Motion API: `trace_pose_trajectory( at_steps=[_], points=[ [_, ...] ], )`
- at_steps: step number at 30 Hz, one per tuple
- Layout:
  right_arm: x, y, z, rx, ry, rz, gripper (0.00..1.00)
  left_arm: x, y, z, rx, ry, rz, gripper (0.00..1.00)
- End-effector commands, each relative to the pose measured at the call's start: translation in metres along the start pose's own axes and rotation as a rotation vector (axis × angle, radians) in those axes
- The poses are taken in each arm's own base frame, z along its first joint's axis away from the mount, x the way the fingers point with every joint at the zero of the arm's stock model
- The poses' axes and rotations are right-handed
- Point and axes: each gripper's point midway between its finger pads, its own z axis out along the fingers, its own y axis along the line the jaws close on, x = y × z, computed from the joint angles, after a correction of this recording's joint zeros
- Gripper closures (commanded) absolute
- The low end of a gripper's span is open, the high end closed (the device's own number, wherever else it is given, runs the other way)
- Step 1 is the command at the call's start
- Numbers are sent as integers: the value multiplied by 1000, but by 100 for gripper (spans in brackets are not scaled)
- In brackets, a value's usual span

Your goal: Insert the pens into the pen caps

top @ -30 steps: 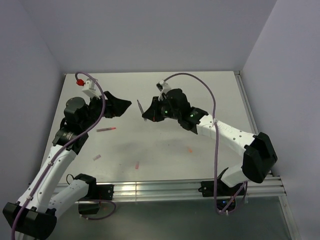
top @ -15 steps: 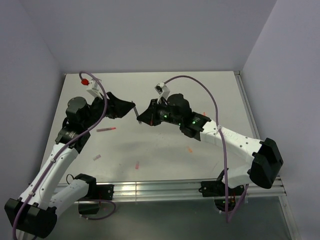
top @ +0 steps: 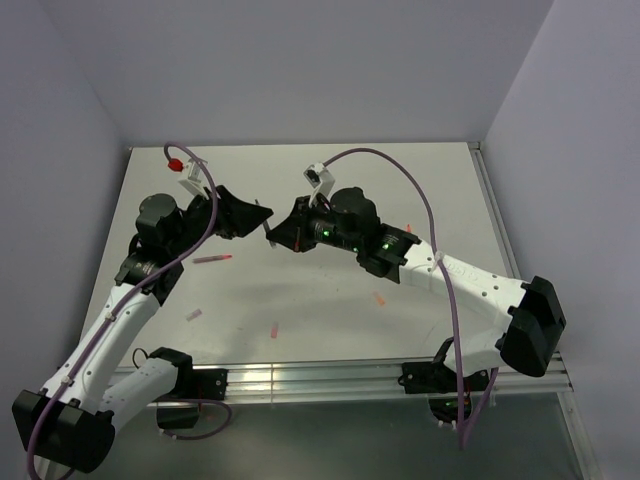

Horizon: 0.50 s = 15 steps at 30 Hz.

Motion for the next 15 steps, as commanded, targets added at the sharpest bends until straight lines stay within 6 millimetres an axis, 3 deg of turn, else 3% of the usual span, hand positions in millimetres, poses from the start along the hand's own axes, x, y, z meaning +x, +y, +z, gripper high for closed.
trace_pose_trajectory(
  at_steps=[1,7,15],
  points=[
    [-27,24,-2,-48,-75,-28,100,-9,-16,0,76,-21,15,31],
    [-27,28,0,-58,-77,-32,100,-7,-19,0,96,-11,4,48],
    [-28,32,-2,-69,-81,-38,100,-2,-18,1,99,7,-9,59]
  ],
)
